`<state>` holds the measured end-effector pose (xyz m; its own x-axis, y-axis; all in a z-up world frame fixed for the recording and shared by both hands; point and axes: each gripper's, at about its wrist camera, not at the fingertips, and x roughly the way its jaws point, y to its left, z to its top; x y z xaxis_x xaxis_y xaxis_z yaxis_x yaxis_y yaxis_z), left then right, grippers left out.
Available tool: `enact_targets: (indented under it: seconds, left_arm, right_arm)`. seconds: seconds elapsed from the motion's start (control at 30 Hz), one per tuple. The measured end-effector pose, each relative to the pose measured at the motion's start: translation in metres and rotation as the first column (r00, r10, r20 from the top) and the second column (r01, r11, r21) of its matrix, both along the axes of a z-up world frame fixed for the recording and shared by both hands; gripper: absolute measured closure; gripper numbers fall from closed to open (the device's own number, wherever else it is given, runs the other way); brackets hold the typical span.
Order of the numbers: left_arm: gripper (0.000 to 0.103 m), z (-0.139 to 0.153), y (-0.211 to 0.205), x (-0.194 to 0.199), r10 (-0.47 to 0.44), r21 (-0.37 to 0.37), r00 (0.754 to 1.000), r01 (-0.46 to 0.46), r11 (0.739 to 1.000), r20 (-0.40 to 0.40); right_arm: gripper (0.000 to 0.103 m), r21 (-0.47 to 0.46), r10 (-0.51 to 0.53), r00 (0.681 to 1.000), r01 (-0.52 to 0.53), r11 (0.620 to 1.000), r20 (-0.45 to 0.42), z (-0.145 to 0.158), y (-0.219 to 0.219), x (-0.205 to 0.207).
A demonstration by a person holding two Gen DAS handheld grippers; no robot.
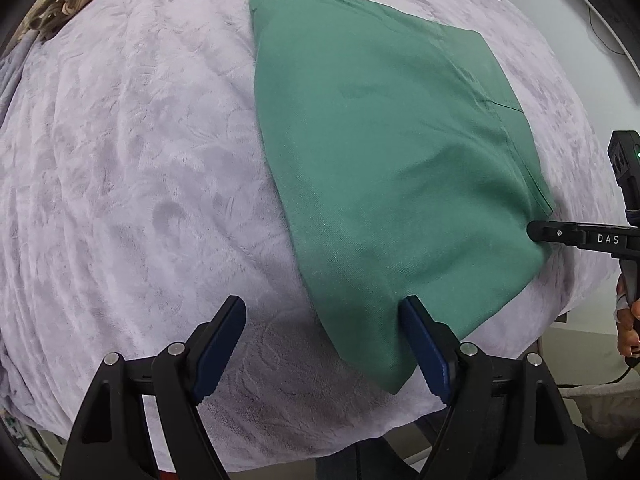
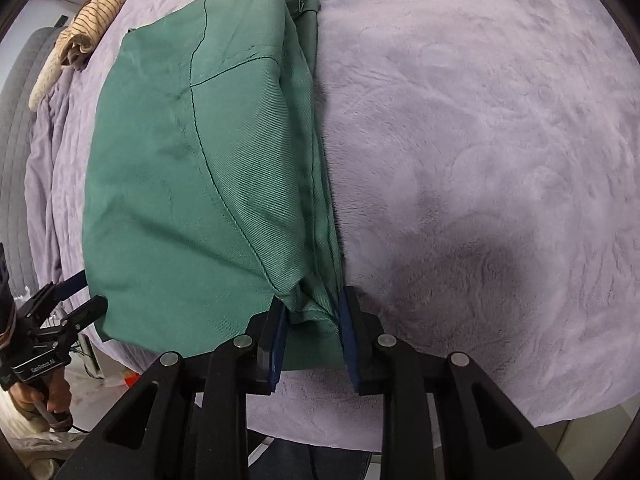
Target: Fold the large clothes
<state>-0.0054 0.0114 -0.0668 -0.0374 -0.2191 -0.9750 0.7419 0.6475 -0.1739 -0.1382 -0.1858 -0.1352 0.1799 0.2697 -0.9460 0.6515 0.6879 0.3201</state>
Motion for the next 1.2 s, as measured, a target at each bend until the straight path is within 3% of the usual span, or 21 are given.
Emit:
enact_targets:
  seconds: [0.43, 0.53, 0.77, 0.93, 1.2]
  left_arm:
    - [0.022, 0.025, 0.001, 0.022, 0.048, 0.02, 0.998, -0.049, 0.999, 0.043]
    - [0.022, 0.029, 0.0, 0.025, 0.049, 0.016, 0.997, -0.05, 0.999, 0.051]
    - [0.022, 0.027, -0.002, 0.027, 0.05, 0.034, 0.997, -0.052, 0.998, 0.054]
    - [0.022, 0.02, -0.004, 0.032, 0.058, 0.068, 0.996, -0.062, 0.996, 0.063]
    - [0.022, 0.015, -0.005, 0.035, 0.068, 0.102, 0.994, -0.076, 0.992, 0.083]
  right_arm:
    - [0.074, -0.002, -0.021, 1.0, 0.021, 1.0, 0.021, 0.048, -0.005, 0.001]
    - [0.053, -0.026, -0.025, 0.999, 0.026, 0.999, 0.043, 0.064, -0.009, 0.004]
    - [0.053, -0.053, -0.021, 0.998, 0.023, 0.998, 0.052, 0.073, -0.014, 0.008]
    - [0.053, -0.086, -0.03, 0.999, 0.034, 0.996, 0.04, 0.066, -0.023, 0.034]
    - [0.053, -0.123, -0.013, 0.996, 0.002, 0.992, -0.088, 0.02, -0.028, 0.055]
